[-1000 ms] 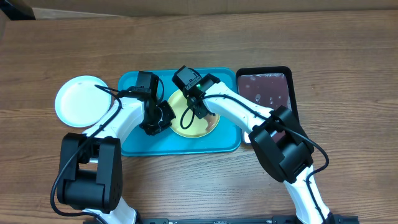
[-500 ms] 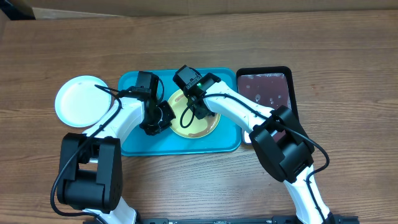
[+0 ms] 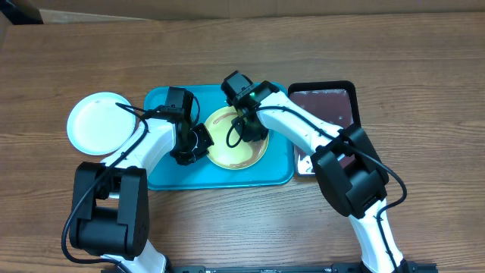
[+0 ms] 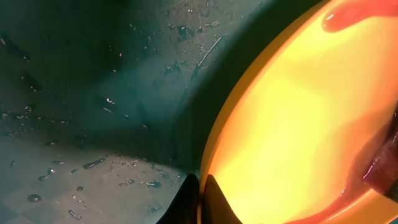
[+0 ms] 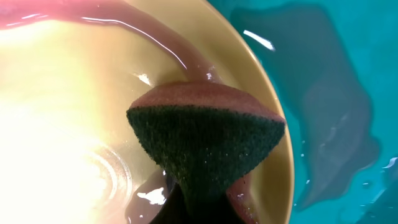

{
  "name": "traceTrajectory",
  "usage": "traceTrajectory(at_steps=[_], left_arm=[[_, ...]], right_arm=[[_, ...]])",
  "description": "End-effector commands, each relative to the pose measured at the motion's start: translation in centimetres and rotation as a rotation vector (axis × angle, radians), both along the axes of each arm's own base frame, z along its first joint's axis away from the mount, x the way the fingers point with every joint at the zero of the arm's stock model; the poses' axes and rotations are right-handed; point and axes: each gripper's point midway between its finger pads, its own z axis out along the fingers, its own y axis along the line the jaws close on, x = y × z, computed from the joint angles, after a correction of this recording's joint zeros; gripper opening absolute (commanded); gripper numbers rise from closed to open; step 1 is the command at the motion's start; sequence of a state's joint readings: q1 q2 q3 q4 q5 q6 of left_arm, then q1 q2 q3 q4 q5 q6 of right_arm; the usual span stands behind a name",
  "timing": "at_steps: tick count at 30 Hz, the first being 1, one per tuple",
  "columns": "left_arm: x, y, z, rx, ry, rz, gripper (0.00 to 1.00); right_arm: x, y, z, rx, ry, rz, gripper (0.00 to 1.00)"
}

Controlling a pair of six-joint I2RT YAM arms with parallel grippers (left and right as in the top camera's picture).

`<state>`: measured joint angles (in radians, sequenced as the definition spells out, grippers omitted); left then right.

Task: Clean dirty plates on tray and stack at the side
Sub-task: 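Move the sponge over the yellow plate and scrub it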

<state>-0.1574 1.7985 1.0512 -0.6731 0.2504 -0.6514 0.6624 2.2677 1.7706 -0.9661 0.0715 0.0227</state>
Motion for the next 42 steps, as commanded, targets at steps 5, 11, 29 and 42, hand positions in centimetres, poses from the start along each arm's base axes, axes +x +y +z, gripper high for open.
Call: traceTrajectory(at_steps=[5, 11, 29, 42], left_arm=[[-0.3, -0.4, -0.5, -0.004, 0.007, -0.032, 0.04], [-0.3, -0.4, -0.5, -0.005, 0.008, -0.032, 0.04], [-0.4, -0.3, -0.5, -0.003, 0.012, -0.036, 0.04], [-0.3, -0.2, -0.5, 0.006, 0.001, -0.057, 0.05]], right_arm=[[-2.8, 1.2, -1.4, 0.193, 0.242, -0.036, 0.04], [-3.2, 3.6, -0.8, 0.320, 0.298, -0.091, 0.04], [0.4, 5.4, 11.9, 0.726, 0.327, -0.084, 0.04], [-0.4, 2.3, 10.7, 0.660, 0.395, -0.131, 0.04]])
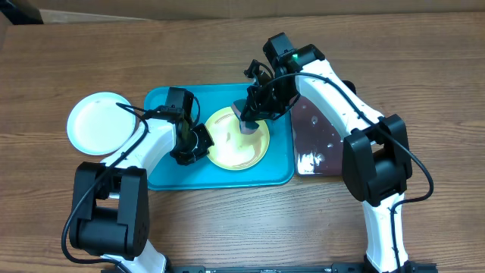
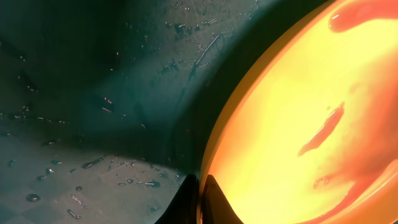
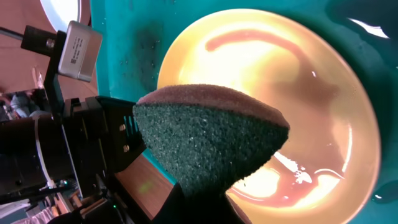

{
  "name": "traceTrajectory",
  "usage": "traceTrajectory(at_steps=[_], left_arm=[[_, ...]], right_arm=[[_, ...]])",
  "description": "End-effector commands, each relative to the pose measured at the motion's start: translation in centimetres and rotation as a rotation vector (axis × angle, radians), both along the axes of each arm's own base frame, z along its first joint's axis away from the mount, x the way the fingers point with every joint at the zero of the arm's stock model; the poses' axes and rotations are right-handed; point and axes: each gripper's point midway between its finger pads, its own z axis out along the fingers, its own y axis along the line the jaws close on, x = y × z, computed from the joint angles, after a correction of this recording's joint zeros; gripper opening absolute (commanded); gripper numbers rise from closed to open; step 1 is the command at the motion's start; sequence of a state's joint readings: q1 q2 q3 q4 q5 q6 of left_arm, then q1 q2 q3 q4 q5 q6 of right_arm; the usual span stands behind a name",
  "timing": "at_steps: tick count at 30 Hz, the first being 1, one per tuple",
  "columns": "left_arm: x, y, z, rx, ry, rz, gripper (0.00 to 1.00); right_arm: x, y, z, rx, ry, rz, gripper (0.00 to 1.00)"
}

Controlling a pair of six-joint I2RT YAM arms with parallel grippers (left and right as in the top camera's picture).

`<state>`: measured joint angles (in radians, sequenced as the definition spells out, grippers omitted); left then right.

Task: Clean dirty plates on tray and stack at the side
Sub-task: 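Move the sponge over the yellow plate and scrub it, then place the sponge back on the dark tray and retract the right arm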

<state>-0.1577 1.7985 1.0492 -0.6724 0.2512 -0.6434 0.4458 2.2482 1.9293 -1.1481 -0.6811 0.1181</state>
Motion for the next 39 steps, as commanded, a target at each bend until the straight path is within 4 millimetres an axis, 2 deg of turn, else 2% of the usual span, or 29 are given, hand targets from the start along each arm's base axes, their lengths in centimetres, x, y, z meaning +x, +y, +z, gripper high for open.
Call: traceTrajectory(at_steps=[1, 4, 6, 11, 18, 21, 24, 29, 34, 39], left_arm=[[-0.3, -0.2, -0.5, 0.007, -0.001, -0.060, 0.05], [-0.3, -0.2, -0.5, 0.015, -0.014, -0.104, 0.05], [-0.3, 0.3, -0.6, 0.045, -0.020, -0.129, 0.09], [-0.3, 1.0, -0.8, 0.083, -0.019, -0.129, 0.11], [-0.2, 0.9, -0.8, 0.083, -0.023, -0.128, 0.11], [-0.2, 0.9, -0.8, 0.083, -0.022, -0.128, 0.11], [-0.2, 0.9, -0.8, 0.083, -0.022, -0.129, 0.11], [-0.2, 0.9, -0.8, 0.082, -0.022, -0.128, 0.11], [-0.3, 0.9, -0.8, 0.082, -0.021, -0.128, 0.11], [-0.3, 0.9, -0.8, 0.082, -0.021, -0.128, 0.11]], right_arm=[[0.1, 0.2, 1.8, 0.022, -0.056, 0.020, 0.04], [1.1, -1.0, 1.0, -0.046, -0.090, -0.004, 0.04], [2.2, -3.8, 0.2, -0.152, -0.113, -0.052, 0.04], [3.4, -9.0, -0.2, -0.255, -0.098, -0.122, 0.04], [3.6, -15.6, -0.2, -0.301, -0.033, -0.180, 0.04], [3.7, -18.7, -0.8, -0.398, -0.023, -0.216, 0.04], [3.4, -21.0, -1.3, -0.506, -0.016, -0.231, 0.04], [3.4, -22.8, -1.7, -0.645, -0.031, -0.249, 0.04], [3.1, -22.7, -2.7, -0.666, -0.027, -0.249, 0.04], [2.1, -22.8, -4.6, -0.672, 0.006, -0.242, 0.06]])
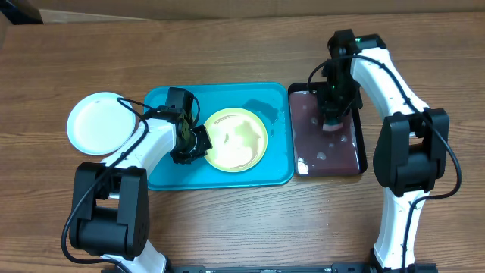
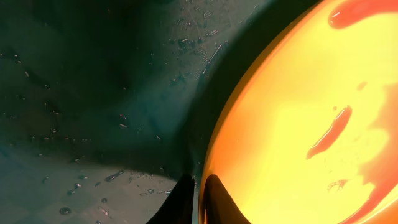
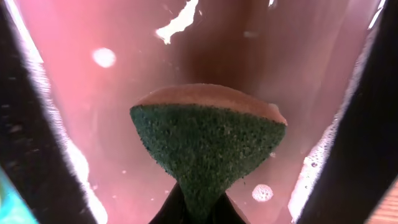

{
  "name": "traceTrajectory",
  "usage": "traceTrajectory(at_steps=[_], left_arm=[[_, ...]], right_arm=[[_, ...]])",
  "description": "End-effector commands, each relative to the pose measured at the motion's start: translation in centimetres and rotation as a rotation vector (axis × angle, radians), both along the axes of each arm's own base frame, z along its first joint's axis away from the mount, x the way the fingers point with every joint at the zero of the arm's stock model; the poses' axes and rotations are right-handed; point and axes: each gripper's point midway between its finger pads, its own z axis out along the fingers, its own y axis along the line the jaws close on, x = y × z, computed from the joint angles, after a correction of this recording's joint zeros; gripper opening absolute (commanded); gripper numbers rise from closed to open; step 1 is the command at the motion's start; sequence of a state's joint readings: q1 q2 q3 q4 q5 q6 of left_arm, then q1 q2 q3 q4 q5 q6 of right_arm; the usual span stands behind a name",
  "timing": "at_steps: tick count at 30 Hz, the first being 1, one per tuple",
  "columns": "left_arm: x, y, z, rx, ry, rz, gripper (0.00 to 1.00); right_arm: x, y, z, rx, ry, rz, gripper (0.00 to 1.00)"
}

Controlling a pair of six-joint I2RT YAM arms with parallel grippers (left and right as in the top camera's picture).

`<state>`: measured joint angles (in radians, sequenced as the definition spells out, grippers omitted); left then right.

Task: Clean dirty plates on tray and stack at the side
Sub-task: 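Place the sponge back on the dark tray and retract the right arm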

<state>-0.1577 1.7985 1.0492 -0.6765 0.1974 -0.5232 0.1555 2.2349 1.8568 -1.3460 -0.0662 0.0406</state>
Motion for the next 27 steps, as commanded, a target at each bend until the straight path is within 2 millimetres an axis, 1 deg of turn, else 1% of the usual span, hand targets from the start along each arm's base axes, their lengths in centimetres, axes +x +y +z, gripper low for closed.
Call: traceTrajectory(at_steps=[1, 2, 4, 5, 6, 7, 8, 10, 12, 13, 15, 16, 18, 20, 21, 23, 24, 25, 27], left_arm=[[-0.3, 0.0, -0.6, 0.017, 0.012, -0.019, 0.11], [-0.3, 0.0, -0.6, 0.017, 0.012, -0.019, 0.11], [-0.3, 0.0, -0.6, 0.017, 0.011, -0.019, 0.12], [-0.3, 0.0, -0.6, 0.017, 0.011, -0.019, 0.11], [-0.3, 0.0, -0.6, 0.017, 0.011, -0.019, 0.12], [-0.3, 0.0, -0.6, 0.017, 0.011, -0.019, 0.14], [-0.3, 0.0, -0.6, 0.017, 0.011, -0.019, 0.16], [-0.3, 0.0, -0.6, 0.017, 0.011, -0.019, 0.17], [-0.3, 0.0, -0.6, 0.018, 0.012, -0.019, 0.19], [-0.3, 0.0, -0.6, 0.018, 0.012, -0.020, 0.19], [-0.4, 0.0, -0.6, 0.018, 0.015, -0.019, 0.19], [-0.4, 0.0, -0.6, 0.018, 0.016, -0.019, 0.19], [-0.5, 0.1, -0.6, 0.019, 0.019, -0.019, 0.19], [-0.6, 0.1, -0.6, 0.019, 0.021, -0.020, 0.19], [-0.6, 0.1, -0.7, 0.020, 0.022, -0.020, 0.19], [-0.7, 0.0, -0.8, 0.022, 0.022, -0.022, 0.19], [-0.7, 0.0, -0.8, 0.023, 0.021, -0.024, 0.19], [-0.7, -0.1, -0.8, 0.023, 0.021, -0.026, 0.19], [-0.6, -0.2, -0.8, 0.026, 0.013, -0.031, 0.17]], right_arm=[[-0.6, -0.4, 0.4, -0.019, -0.018, -0.009, 0.07], [-0.7, -0.4, 0.1, -0.019, -0.015, -0.009, 0.09], [-0.8, -0.4, -0.4, -0.019, -0.015, -0.009, 0.21], [-0.8, -0.4, -0.5, -0.019, -0.016, -0.009, 0.33], [-0.7, -0.4, -0.5, -0.019, -0.019, -0.009, 0.42], [-0.5, -0.4, -0.5, -0.017, -0.027, -0.009, 0.54], [-0.3, -0.3, -0.3, -0.016, -0.037, -0.009, 0.61], [0.2, -0.3, 0.5, -0.013, -0.050, -0.012, 0.64], [1.1, -0.5, 2.0, -0.010, -0.075, -0.023, 0.65], [1.5, -0.7, 2.7, -0.008, -0.089, -0.029, 0.68], [2.8, -1.4, 4.4, -0.004, -0.133, -0.067, 0.75], [3.5, -2.0, 5.3, -0.001, -0.156, -0.098, 0.76], [4.5, -3.3, 6.3, 0.002, -0.191, -0.153, 0.79], [5.2, -5.3, 7.0, 0.001, -0.217, -0.223, 0.81], [5.4, -6.3, 7.0, 0.000, -0.224, -0.248, 0.83], [5.5, -8.7, 7.0, -0.007, -0.227, -0.302, 0.88], [5.5, -9.9, 7.0, -0.010, -0.225, -0.327, 0.95], [5.4, -11.0, 7.0, -0.013, -0.225, -0.351, 1.00], [5.2, -12.8, 7.0, -0.017, -0.225, -0.392, 1.00]])
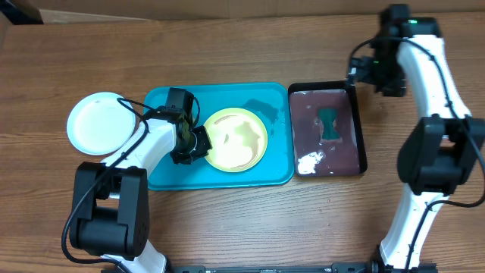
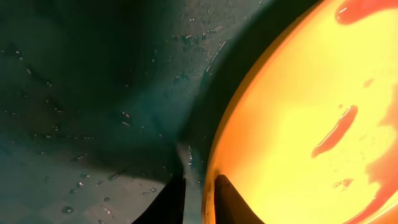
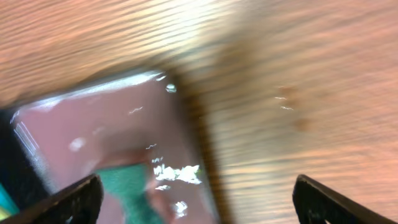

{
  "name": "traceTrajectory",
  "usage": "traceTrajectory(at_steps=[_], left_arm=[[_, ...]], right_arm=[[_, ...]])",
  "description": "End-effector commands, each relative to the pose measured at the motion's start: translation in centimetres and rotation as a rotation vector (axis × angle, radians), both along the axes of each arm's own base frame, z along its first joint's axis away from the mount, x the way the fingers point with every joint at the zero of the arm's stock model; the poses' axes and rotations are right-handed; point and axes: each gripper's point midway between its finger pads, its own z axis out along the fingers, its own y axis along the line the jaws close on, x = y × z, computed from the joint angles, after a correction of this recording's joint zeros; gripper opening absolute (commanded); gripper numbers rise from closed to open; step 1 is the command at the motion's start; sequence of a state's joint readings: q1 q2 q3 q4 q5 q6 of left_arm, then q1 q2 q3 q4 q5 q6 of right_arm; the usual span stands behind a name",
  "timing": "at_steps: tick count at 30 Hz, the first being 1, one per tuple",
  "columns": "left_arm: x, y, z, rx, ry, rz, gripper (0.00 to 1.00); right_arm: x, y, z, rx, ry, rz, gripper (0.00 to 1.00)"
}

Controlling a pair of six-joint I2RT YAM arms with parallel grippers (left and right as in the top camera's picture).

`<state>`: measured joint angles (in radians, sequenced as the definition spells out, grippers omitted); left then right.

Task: Clean dirty plates on tray and stack at the side
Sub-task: 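Place the sponge back on the dark tray and retract the right arm, then lift the yellow plate by its rim with the left gripper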

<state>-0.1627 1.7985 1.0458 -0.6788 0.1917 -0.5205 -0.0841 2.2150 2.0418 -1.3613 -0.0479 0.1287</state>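
Observation:
A yellow plate [image 1: 236,139] streaked with reddish liquid lies on the teal tray [image 1: 276,98]. My left gripper [image 1: 194,142] is at the plate's left rim; in the left wrist view its fingers [image 2: 176,200] stand slightly apart, one on each side of the rim of the yellow plate [image 2: 298,112], so it is open. A clean white plate [image 1: 97,123] rests on the table to the left. The green sponge [image 1: 330,123] lies in the black basin [image 1: 361,129] of reddish water. My right gripper [image 1: 370,72] hangs open above the basin's far right corner, empty.
Wet droplets cover the teal tray [image 2: 74,124]. White foam [image 1: 308,161] floats at the basin's near left. In the blurred right wrist view the sponge [image 3: 127,186] and the basin [image 3: 37,115] lie left, bare wooden table [image 3: 280,93] right.
My right gripper has let go of the sponge, which now lies in the basin, and stands open higher and further right. My left gripper's fingers have spread apart at the plate's rim.
My right gripper pressed the sponge on the yellow plate while the left was shut on its rim. Then the sponge was held above the plate, then down in the basin's reddish water. Now it lies there alone, and both grippers are open.

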Motion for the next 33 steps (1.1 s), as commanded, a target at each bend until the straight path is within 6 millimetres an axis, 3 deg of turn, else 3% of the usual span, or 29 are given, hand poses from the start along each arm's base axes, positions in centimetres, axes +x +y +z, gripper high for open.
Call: traceTrajectory(at_steps=[1, 8, 13, 18, 23, 28, 33], left_arm=[[-0.3, -0.3, -0.7, 0.017, 0.001, -0.028, 0.07], [1.6, -0.5, 1.2, 0.028, -0.042, -0.059, 0.04], [4.4, 0.3, 5.1, 0.100, -0.105, -0.080, 0.04], [7.6, 0.0, 10.3, 0.114, -0.208, -0.121, 0.04], [10.2, -1.3, 14.6, 0.112, -0.327, -0.133, 0.04], [11.7, -3.0, 17.4, 0.193, -0.438, -0.161, 0.04], [12.2, -7.3, 19.2, 0.231, -0.549, -0.228, 0.04]], right_arm=[[0.1, -3.2, 1.5, -0.006, -0.041, -0.082, 1.00], [-0.8, -7.8, 1.5, -0.008, -0.040, -0.185, 1.00], [-1.1, -9.2, 1.5, -0.008, -0.040, -0.216, 1.00], [-1.1, -9.3, 1.5, -0.009, -0.040, -0.218, 1.00], [-1.1, -9.3, 1.5, -0.009, -0.040, -0.218, 1.00], [-1.1, -9.2, 1.5, -0.008, -0.040, -0.218, 1.00], [-1.1, -9.3, 1.5, -0.009, -0.040, -0.218, 1.00]])
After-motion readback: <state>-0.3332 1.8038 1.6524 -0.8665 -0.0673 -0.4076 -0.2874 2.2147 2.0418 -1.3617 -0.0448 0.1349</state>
